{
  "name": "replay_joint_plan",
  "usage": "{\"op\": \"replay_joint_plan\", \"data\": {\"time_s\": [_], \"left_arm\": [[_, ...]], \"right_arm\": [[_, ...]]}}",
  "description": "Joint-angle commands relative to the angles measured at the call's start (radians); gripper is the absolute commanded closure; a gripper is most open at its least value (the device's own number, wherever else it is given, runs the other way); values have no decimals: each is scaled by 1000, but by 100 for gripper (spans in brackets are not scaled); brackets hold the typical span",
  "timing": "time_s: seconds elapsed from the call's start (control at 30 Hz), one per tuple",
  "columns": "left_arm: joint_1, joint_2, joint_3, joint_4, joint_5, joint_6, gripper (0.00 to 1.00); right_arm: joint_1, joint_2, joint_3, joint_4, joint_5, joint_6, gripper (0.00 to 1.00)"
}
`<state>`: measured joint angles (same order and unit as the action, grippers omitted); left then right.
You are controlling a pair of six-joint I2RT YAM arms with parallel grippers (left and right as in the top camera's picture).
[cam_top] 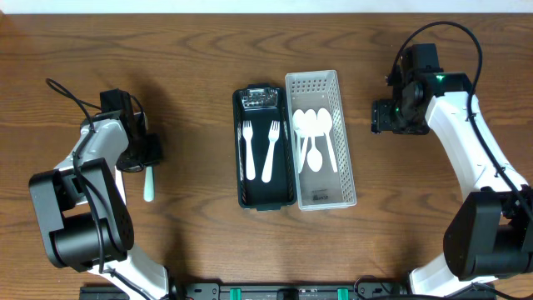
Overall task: Pack container
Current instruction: 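Move left gripper back and grasp the last white fork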
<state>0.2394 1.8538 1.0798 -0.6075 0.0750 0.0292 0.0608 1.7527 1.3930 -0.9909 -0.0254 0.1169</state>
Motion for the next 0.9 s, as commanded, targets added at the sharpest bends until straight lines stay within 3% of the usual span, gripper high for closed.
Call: {"op": "replay_joint_plan", "data": {"time_s": [0.0,0.37,0.5,0.87], "left_arm": [[0,54,-19,-13,22,4,81],[0,54,-19,-16,22,4,86],[0,54,-19,-20,22,4,93],[-37,-16,74,-140,22,-3,94]], "right_arm": [[-2,-13,15,-1,10,-10,29],[-2,-13,15,-1,10,-10,29],[-2,-13,15,-1,10,-10,29],[-2,-13,15,4,10,-10,29]]}}
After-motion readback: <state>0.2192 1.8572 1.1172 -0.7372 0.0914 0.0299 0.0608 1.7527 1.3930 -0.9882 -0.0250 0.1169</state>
